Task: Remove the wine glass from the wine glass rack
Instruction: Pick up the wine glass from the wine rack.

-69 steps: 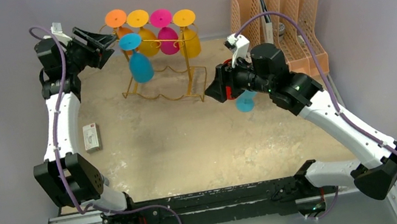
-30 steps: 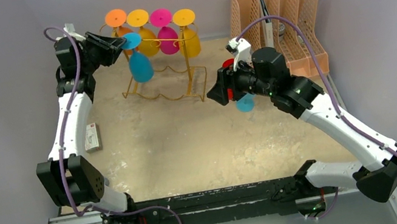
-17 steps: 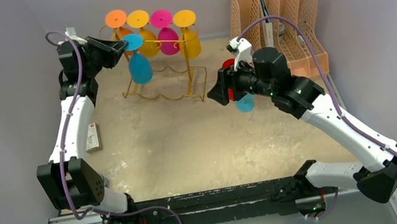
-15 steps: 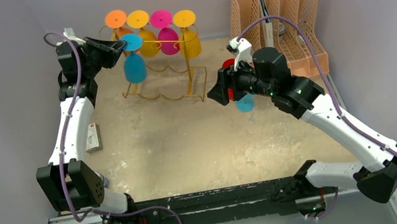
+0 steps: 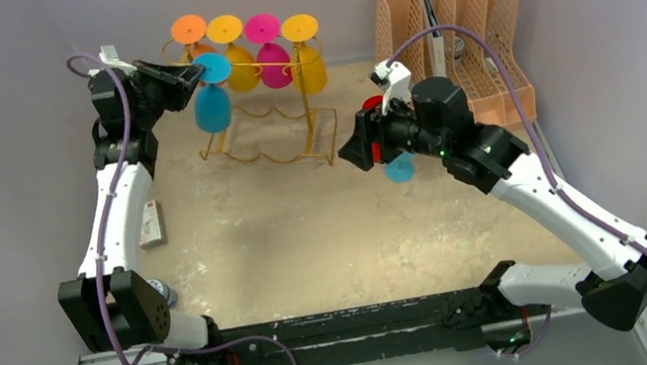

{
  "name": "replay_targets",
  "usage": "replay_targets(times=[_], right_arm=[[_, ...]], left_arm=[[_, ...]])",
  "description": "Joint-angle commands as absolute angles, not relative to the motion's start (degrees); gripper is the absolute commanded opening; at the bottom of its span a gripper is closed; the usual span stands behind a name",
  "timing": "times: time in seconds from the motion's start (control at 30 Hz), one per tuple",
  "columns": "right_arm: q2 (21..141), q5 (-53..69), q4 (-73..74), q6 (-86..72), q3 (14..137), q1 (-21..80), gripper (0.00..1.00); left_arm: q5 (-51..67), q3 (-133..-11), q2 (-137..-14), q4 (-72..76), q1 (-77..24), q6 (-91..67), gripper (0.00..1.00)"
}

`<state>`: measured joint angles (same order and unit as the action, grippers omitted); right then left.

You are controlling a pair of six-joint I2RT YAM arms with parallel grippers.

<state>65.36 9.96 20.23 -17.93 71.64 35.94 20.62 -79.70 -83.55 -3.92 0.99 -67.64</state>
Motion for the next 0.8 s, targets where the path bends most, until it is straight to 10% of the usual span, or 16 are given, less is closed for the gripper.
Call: replay_targets(times=[0.0,0.77], right_arm=[[64.43,9.23,18.89,-17.30,71.36,35.90,0.70],[64.46,8.63,18.00,-18.06,70.73,35.90,0.70]], left_arm=[[21.13,-78.55,-81.46,1.39,0.82,-69.53,0.00],[20.66,-65.45,-64.63,-0.81,0.97,-62.67,0.00]])
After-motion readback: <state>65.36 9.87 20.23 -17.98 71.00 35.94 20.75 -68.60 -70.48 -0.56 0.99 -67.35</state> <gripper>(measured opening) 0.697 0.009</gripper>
